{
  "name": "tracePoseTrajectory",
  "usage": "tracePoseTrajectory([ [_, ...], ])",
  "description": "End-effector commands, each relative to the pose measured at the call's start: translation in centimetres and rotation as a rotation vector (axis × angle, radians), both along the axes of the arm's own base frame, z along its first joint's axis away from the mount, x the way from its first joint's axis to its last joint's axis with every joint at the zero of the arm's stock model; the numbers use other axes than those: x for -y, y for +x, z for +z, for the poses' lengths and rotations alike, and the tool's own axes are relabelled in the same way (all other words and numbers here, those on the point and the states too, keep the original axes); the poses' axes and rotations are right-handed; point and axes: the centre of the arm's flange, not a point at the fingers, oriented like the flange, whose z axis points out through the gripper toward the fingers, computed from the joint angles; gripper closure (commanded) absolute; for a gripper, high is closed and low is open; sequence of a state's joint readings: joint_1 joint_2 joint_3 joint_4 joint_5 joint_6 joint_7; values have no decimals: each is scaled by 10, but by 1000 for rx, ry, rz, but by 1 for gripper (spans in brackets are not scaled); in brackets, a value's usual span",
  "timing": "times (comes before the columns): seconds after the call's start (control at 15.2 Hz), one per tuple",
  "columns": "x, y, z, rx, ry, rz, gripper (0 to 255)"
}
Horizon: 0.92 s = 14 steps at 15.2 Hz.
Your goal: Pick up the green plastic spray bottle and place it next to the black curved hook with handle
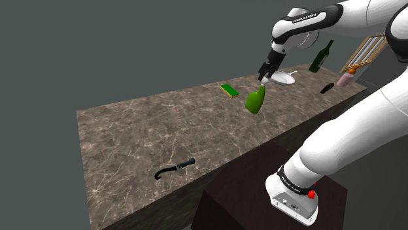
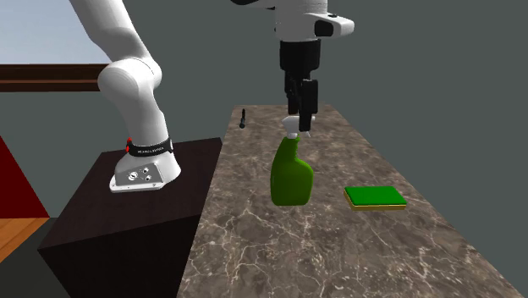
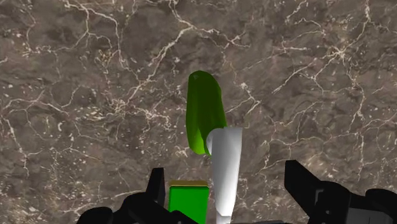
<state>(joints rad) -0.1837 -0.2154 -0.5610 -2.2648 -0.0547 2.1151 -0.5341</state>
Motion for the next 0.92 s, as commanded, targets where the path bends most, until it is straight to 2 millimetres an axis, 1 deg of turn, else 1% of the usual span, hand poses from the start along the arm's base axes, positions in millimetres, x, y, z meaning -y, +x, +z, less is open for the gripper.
tracePoseTrajectory([
  [0.0,-1,1,-8,0,0,0,0],
  [0.46,-1,1,-8,0,0,0,0],
  [0.53,-1,1,-8,0,0,0,255],
  [0.86,-1,1,-8,0,0,0,255],
])
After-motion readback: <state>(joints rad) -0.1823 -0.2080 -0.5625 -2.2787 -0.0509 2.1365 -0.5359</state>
